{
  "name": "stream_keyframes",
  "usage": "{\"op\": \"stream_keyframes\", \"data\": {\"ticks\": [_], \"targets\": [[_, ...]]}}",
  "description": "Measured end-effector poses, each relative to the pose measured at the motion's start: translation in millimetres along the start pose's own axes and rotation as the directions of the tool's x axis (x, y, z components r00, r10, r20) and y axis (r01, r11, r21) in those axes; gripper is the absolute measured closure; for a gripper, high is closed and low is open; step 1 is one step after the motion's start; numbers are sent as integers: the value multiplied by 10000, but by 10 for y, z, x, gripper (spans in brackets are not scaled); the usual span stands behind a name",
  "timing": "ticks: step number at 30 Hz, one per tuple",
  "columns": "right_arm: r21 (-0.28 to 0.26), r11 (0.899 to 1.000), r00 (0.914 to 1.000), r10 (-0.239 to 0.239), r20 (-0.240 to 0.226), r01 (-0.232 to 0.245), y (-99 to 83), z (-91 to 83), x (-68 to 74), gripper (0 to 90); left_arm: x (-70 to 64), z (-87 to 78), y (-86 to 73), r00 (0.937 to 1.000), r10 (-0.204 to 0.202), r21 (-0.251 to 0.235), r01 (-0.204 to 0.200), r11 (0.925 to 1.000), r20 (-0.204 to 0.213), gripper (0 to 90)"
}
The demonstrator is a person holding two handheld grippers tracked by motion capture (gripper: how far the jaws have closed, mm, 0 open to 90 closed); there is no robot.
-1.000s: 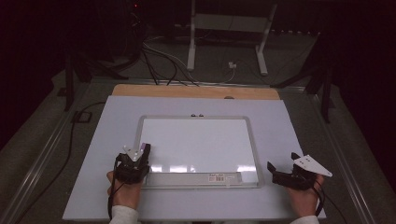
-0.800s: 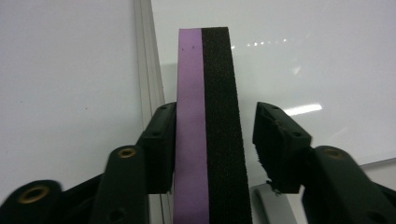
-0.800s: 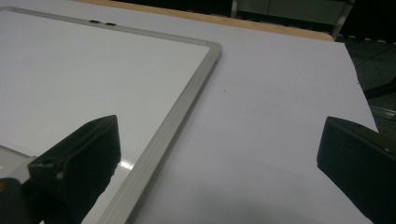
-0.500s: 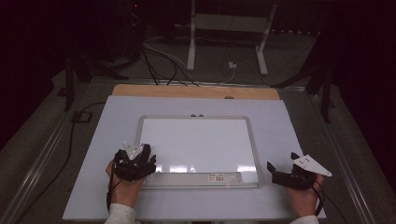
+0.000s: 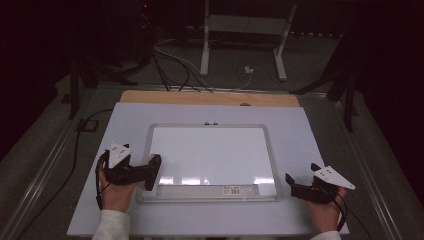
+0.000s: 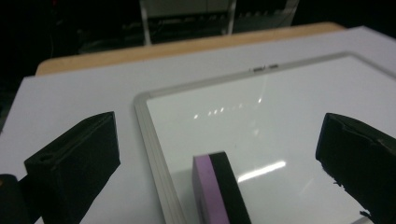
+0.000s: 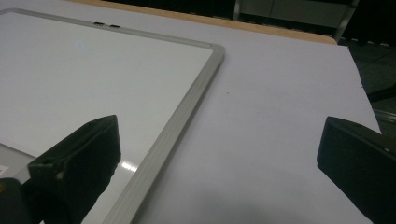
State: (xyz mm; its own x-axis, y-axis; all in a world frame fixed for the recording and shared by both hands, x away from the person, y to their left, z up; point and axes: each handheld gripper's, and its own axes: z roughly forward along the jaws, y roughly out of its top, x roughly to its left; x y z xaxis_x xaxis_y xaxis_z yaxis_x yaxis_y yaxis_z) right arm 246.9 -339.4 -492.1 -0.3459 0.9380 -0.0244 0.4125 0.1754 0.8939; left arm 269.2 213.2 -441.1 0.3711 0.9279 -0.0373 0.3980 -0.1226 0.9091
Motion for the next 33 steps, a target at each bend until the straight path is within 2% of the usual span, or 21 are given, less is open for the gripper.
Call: {"op": "stream_keyframes", "data": {"ticks": [4,11,18,23,26,33], "targets": [[-10,10000,10000,-8,-40,8,2,1,6,0,121,-38,-50,9996,39,-348,-29,9994,276,7],[-58,10000,9999,-38,-137,38,9,-1,19,0,247,-77,-180,9992,113,-708,-85,9975,392,7],[-258,9997,9997,-47,-230,41,31,-9,16,0,335,-107,-291,9997,-79,-844,97,9964,213,7],[-411,9991,9995,-106,-314,93,46,-20,25,0,385,-136,-353,9995,-265,-1125,280,9933,143,7],[-466,9989,9994,-114,-333,99,52,-26,26,0,411,-147,-384,9990,-430,-1088,441,9931,125,7],[-479,9988,9993,-137,-340,121,50,-27,27,0,407,-148,-393,9993,-376,-1064,382,9936,74,7]]}}
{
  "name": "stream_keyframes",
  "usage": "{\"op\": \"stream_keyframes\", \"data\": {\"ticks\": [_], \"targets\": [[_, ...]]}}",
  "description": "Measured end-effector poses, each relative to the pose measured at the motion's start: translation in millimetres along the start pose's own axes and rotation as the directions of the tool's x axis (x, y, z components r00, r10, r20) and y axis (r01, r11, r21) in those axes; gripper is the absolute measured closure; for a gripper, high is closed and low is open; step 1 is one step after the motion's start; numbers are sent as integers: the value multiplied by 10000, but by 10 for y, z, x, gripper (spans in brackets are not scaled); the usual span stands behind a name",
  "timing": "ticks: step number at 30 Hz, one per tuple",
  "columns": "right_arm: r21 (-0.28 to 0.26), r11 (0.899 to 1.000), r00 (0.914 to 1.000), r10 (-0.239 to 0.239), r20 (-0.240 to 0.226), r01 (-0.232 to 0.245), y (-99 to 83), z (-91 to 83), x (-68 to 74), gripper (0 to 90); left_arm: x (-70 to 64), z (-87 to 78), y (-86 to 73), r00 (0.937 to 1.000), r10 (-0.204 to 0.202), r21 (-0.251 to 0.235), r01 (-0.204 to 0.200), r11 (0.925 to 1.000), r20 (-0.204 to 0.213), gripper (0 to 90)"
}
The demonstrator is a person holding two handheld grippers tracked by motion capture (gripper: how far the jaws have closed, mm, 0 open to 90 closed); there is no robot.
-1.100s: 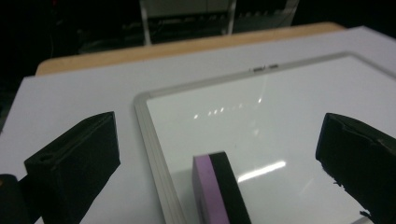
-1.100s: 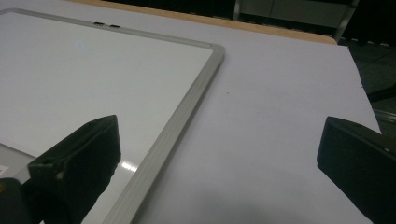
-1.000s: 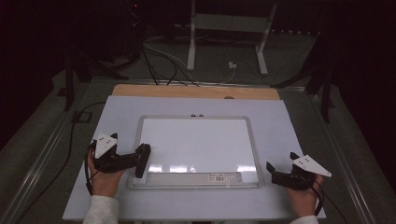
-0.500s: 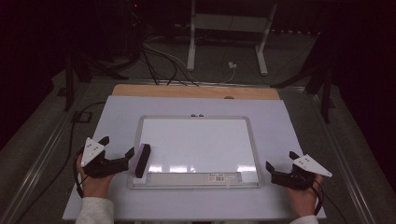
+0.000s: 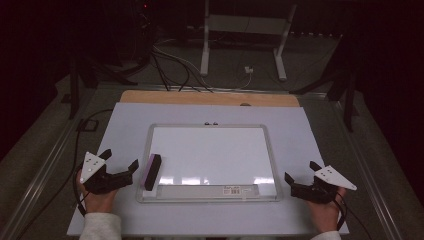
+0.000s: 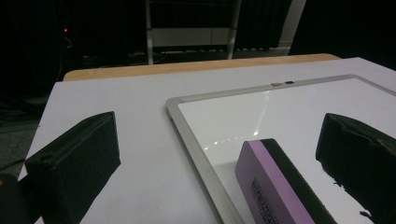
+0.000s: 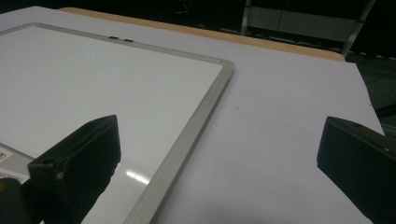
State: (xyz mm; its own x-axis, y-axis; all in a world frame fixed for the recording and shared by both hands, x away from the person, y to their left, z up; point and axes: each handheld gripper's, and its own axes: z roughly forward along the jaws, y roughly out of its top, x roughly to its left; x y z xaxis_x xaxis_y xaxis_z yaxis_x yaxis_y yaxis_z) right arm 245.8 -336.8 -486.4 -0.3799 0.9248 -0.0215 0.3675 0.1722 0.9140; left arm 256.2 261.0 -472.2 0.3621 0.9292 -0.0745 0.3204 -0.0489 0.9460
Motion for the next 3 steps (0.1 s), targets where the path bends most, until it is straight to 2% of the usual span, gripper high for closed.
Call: {"op": "stream_keyframes", "data": {"ticks": [3], "targets": [[2,10000,10000,8,12,-8,-2,0,-2,0,2,6,-1,10000,-6,7,6,10000,-38,7]]}}
